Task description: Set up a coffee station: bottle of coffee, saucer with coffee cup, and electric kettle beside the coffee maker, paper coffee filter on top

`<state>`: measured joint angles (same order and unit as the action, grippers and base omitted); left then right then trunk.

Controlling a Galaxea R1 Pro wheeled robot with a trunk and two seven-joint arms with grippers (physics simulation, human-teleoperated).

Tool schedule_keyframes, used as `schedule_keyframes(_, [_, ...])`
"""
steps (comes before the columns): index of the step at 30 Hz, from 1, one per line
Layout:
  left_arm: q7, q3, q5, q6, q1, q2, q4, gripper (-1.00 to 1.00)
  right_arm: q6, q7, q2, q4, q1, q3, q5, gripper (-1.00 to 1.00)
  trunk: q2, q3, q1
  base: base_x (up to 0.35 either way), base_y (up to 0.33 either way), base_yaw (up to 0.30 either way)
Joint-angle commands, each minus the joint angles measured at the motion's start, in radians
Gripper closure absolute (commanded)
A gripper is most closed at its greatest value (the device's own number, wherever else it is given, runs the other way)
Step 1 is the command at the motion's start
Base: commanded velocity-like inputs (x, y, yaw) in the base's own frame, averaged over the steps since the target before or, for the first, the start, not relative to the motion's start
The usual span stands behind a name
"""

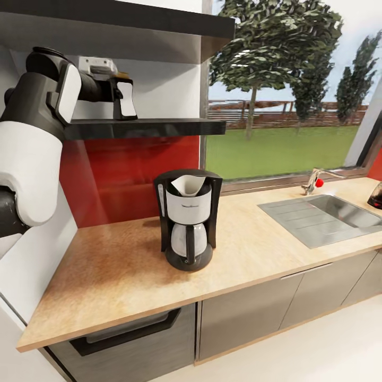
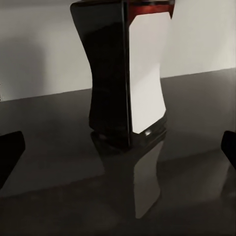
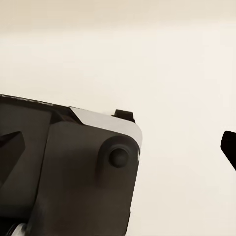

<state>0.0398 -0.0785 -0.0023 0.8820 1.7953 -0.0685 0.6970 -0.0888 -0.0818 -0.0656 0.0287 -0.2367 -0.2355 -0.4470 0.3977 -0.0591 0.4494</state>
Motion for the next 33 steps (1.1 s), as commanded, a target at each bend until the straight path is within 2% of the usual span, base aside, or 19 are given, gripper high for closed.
schedule_keyframes(1, [0.003, -0.004, -0.001, 0.003, 0.001, -0.002, 0.001, -1.00, -0.003, -0.004, 0.000, -0.001, -0.001, -0.008, -0.010, -1.00, 0.002, -0.002, 0.001, 0.000, 0.000, 0.000])
schedule_keyframes(10, [0.002, -0.004, -0.001, 0.002, -0.003, -0.011, 0.005, -1.00, -0.003, -0.004, 0.000, -0.001, -0.001, -0.008, -0.009, -1.00, 0.002, -0.002, 0.001, 0.076, 0.011, 0.000])
schedule_keyframes(16, [0.003, -0.003, -0.050, 0.003, -0.004, -0.007, 0.004, -1.00, -0.003, -0.004, 0.000, -0.001, -0.001, -0.008, -0.009, -1.00, 0.002, -0.002, 0.001, 0.102, 0.018, 0.000])
schedule_keyframes(22, [0.003, -0.003, -0.054, 0.003, -0.004, -0.003, 0.005, -1.00, -0.003, -0.004, 0.000, -0.001, -0.001, -0.008, -0.010, -1.00, 0.002, -0.002, 0.001, 0.028, 0.001, 0.000])
schedule_keyframes(28, [0.003, -0.001, -0.054, 0.003, -0.004, 0.000, 0.005, -1.00, -0.003, -0.004, 0.001, -0.002, -0.001, -0.008, -0.010, -1.00, 0.002, -0.002, 0.001, 0.227, 0.000, 0.000])
schedule_keyframes(33, [0.003, 0.001, -0.054, 0.003, -0.004, 0.001, 0.006, -1.00, -0.003, -0.004, 0.001, -0.001, -0.001, -0.008, -0.010, -1.00, 0.002, -0.002, 0.001, 0.056, 0.000, 0.000])
